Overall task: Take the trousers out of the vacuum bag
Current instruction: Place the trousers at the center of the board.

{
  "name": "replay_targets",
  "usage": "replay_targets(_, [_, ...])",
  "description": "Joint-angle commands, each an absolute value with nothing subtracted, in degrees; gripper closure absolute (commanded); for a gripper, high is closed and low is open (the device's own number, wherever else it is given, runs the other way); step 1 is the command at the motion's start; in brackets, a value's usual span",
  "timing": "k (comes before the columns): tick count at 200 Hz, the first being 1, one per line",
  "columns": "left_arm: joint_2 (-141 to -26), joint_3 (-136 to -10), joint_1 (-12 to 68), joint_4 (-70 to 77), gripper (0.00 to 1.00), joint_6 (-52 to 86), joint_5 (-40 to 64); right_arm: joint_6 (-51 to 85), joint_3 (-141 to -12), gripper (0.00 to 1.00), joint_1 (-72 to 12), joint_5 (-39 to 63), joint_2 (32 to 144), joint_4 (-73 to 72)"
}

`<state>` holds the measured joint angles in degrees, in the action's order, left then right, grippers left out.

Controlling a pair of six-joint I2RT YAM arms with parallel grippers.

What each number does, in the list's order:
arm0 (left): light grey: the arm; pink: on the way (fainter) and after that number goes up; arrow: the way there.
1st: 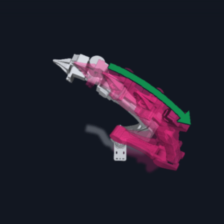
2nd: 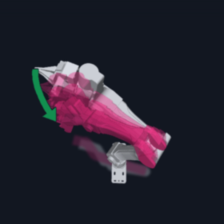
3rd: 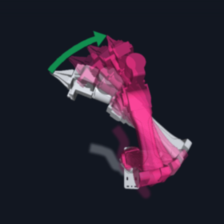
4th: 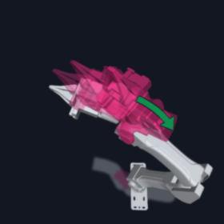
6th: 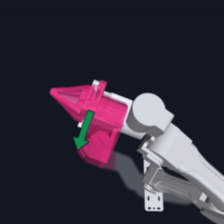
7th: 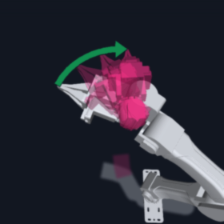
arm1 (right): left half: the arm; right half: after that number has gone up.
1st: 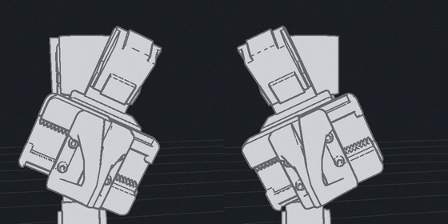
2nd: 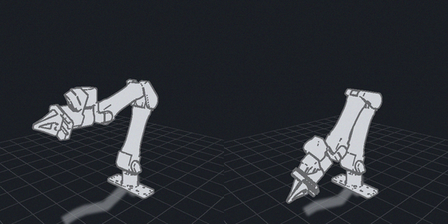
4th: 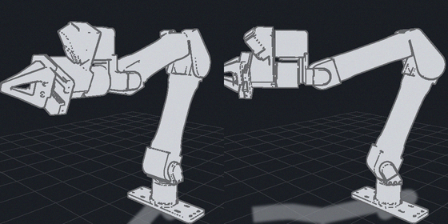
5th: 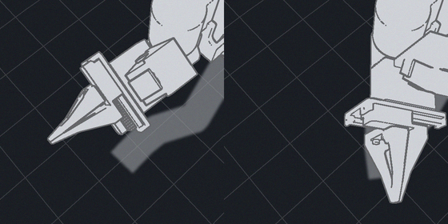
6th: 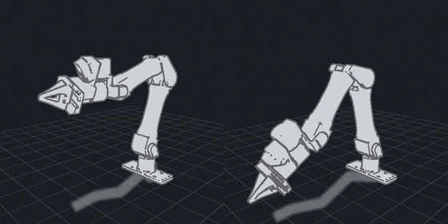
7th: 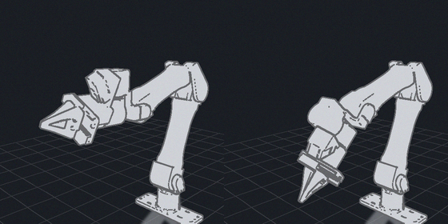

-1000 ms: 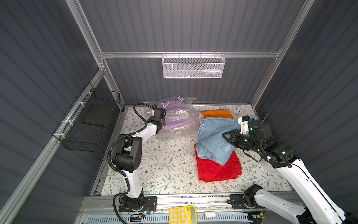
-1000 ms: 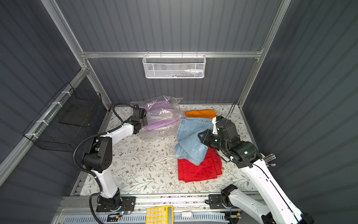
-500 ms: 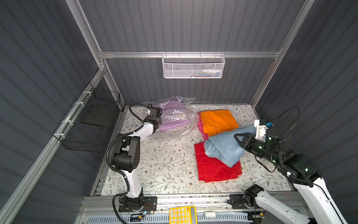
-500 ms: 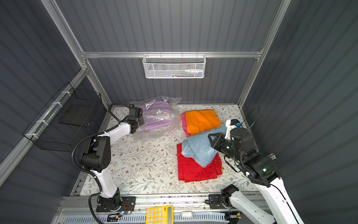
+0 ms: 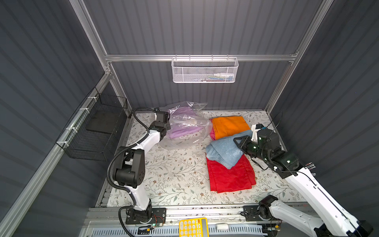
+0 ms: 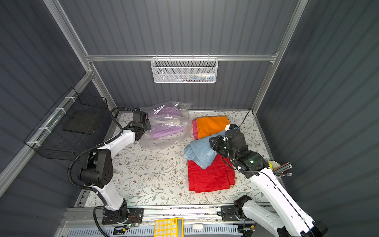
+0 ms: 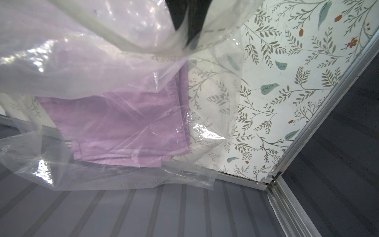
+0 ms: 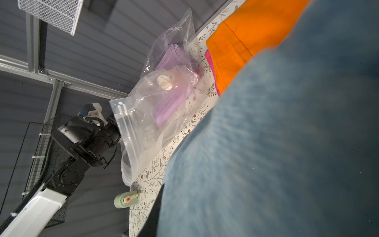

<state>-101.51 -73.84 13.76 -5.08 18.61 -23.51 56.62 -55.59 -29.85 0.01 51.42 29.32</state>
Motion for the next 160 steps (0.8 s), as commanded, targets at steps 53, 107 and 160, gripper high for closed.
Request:
replay_targets(53, [-96.93,-71.2,13.1,-6.18,1.0,20.48,-22.37,83.39,-27.51,0.91,-48.65,-26.48,43.78,14.32])
replay_targets(107, [-94.4,-68.62,13.1,-6.17,1.0,21.19,-21.34,90.8,-27.73,0.25,-50.05,-26.69,41.45,31.16])
replay_targets(160, [-93.59,-67.66,13.1,-6.32,1.0,21.41,-20.31,85.61,-38.38,0.01,-50.1,-29.96,30.65,55.39])
